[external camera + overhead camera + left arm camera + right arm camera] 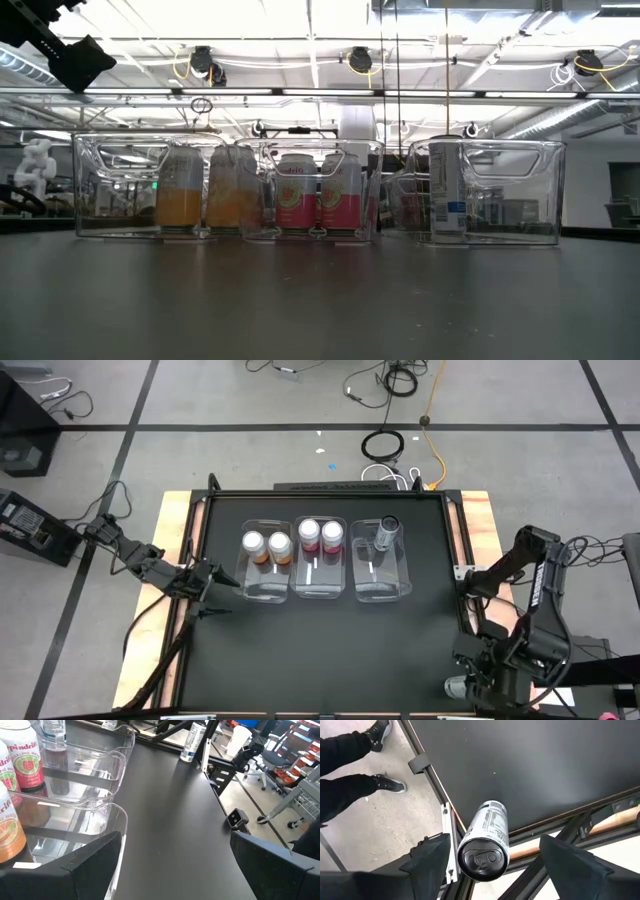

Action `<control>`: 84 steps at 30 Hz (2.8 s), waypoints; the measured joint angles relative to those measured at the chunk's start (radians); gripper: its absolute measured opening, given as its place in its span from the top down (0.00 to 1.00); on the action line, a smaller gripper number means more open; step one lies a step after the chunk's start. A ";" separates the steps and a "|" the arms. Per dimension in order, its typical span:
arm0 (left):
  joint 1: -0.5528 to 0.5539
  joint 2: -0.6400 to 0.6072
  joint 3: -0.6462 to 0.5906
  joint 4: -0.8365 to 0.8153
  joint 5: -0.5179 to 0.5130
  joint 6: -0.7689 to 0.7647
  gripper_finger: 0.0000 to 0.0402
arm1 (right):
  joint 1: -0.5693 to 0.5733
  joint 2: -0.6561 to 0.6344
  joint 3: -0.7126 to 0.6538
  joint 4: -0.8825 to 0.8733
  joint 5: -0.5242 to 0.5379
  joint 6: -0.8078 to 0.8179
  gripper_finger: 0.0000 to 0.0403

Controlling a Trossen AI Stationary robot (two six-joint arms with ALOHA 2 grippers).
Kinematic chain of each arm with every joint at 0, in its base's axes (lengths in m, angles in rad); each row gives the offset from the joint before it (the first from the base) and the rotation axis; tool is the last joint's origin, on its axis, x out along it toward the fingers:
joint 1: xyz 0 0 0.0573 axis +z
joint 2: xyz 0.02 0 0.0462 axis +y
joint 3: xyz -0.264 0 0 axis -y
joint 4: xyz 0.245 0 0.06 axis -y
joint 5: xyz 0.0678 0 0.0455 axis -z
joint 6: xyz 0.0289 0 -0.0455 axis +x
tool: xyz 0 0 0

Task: Sort soda cans
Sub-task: Put the white-blue soda can into the right transparent bin

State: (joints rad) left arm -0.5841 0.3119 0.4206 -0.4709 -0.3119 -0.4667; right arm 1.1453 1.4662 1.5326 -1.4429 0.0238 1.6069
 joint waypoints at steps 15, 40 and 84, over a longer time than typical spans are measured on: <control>0.000 0.000 0.000 0.025 -0.007 -0.007 0.04 | 0.137 0.000 0.000 -0.020 0.004 0.233 0.02; 0.000 0.002 0.000 0.012 -0.117 -0.017 0.04 | 0.192 0.169 0.001 0.038 0.033 0.049 0.03; 0.000 0.002 0.000 0.009 -0.132 -0.017 0.04 | 0.192 0.217 -0.125 0.124 0.055 0.085 0.06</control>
State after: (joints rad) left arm -0.5842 0.3141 0.4206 -0.4621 -0.4435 -0.4839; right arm 1.3369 1.6837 1.4076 -1.3185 0.0784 1.6921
